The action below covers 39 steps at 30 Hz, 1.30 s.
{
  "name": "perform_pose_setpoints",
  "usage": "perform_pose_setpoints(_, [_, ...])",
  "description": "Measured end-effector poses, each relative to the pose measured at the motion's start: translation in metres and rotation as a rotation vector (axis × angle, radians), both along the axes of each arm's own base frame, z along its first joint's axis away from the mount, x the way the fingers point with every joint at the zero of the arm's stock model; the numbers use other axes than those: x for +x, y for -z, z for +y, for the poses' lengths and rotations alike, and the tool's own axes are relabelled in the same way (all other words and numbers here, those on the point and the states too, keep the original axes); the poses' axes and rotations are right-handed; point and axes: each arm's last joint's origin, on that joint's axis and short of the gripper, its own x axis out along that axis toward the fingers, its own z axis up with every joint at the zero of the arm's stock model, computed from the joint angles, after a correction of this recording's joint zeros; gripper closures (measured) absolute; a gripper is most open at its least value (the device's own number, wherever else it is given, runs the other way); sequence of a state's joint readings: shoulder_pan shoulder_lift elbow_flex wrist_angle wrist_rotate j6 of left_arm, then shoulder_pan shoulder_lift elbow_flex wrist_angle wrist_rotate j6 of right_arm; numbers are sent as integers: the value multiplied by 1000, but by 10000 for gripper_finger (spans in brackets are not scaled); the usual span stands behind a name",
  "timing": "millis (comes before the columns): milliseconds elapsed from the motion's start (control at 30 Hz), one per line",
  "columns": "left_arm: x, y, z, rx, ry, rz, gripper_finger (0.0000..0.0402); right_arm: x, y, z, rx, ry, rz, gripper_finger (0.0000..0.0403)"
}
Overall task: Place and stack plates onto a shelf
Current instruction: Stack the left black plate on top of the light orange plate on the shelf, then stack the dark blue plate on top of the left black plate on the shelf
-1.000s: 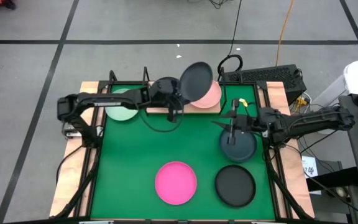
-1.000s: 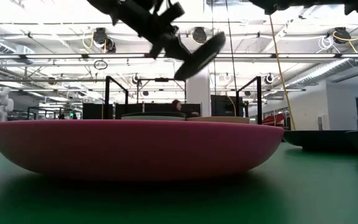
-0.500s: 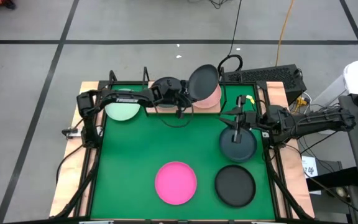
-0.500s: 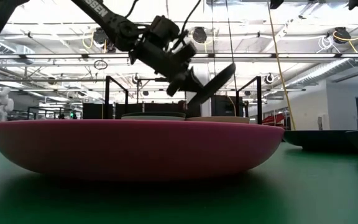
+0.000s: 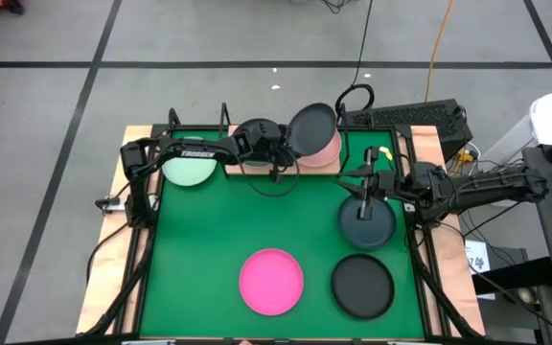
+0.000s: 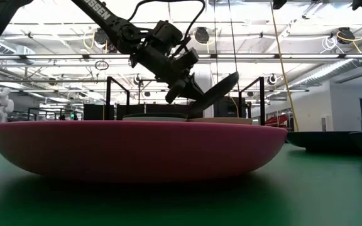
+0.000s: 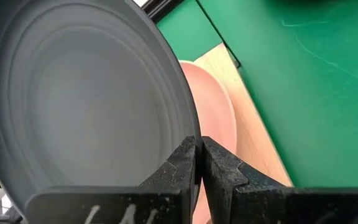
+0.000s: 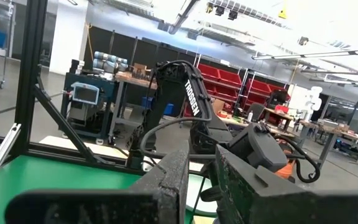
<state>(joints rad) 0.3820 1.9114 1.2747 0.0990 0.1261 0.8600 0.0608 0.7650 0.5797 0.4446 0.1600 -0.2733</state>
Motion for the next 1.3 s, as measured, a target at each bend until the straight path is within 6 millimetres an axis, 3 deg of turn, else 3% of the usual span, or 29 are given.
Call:
perform_pose_setpoints(733, [2,-1,-4,0,-7,-9,374,0,0,0,3,0,0,337])
perform_pose_setpoints(1067, [4,-4,-5,16,-37,-39,296,0,0,0,22,-3,-2,337])
perform_pose_setpoints(1300, [6,-7,-12,25,-52,-35,289,0,0,0,25,-4,-3,337])
